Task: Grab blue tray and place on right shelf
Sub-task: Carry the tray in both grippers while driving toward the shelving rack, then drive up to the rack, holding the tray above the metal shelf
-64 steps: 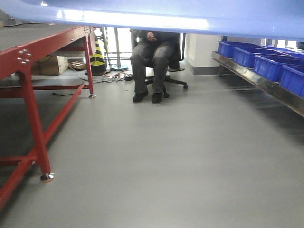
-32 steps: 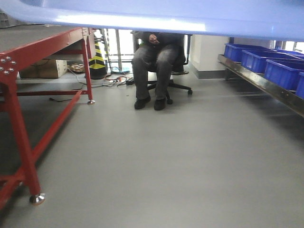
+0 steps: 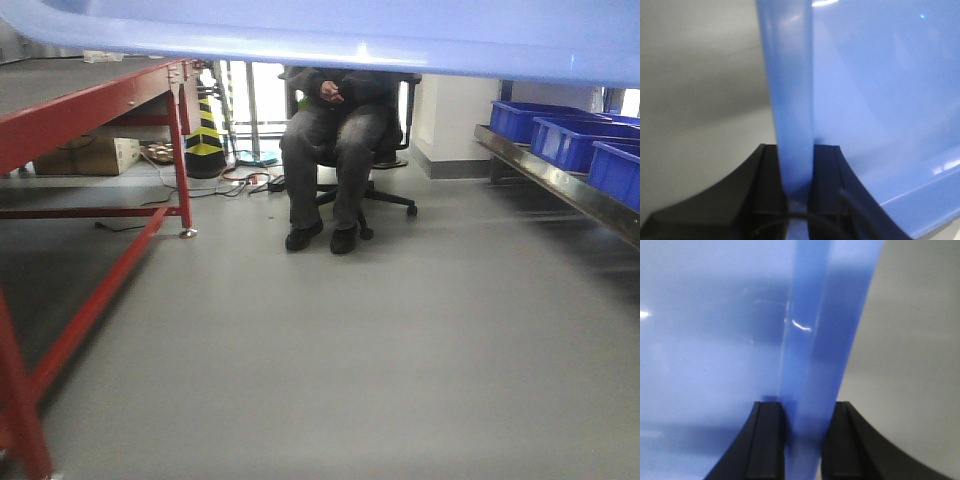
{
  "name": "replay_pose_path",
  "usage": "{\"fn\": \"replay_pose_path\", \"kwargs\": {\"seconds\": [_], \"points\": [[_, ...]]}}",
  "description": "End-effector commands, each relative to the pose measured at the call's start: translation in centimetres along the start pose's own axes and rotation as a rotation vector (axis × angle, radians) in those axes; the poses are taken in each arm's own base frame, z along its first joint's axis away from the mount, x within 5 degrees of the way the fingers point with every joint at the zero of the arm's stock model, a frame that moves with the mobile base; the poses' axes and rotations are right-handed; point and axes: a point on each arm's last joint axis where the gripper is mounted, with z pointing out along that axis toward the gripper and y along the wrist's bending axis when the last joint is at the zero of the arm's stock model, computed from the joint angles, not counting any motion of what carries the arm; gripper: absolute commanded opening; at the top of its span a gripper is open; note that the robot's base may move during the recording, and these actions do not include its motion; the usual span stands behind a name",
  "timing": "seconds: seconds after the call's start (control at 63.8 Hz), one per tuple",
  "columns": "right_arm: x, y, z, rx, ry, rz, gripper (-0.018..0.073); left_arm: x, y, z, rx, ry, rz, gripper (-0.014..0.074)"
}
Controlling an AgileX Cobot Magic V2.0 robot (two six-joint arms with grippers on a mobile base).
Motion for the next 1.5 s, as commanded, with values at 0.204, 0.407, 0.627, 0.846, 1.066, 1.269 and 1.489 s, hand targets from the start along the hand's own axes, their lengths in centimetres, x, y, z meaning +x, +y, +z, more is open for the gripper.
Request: {"fn": "replay_pose_path", "kwargs": {"seconds": [0.204, 0.407, 0.627, 0.846, 1.066, 1.269, 1.489], "points": [[-0.96, 0.53, -1.33, -0.050, -0.114, -0.025, 0.0057, 0.82, -0.52, -1.80, 0.049, 0.033, 0.028, -0.0048], [-0.96, 0.53, -1.33, -0.050, -0.114, -0.025, 0.0057, 0.82, -0.52, -1.80, 0.049, 0.033, 0.028, -0.0048], [-0.96, 0.53, -1.33, -0.050, -0.114, -0.025, 0.0057, 0.82, -0.52, -1.80, 0.049, 0.033, 0.028, -0.0048], [-0.96, 0.53, -1.33, -0.050, -0.114, -0.025, 0.0057, 0.82, -0.52, -1.80, 0.049, 0.033, 0.028, -0.0048], [-0.96, 0.53, -1.33, -0.050, -0.114, -0.025, 0.0057, 0.82, -0.52, -1.80, 0.049, 0.033, 0.028, -0.0048], [-0.96, 0.53, -1.33, -0.050, -0.114, -0.025, 0.0057, 0.82, -0.52, -1.80, 0.049, 0.033, 0.028, -0.0048], [-0.96, 0.53, -1.33, -0.050, -0.114, -0.025, 0.0057, 0.82, -0.52, -1.80, 0.049, 0.033, 0.028, -0.0048]]}}
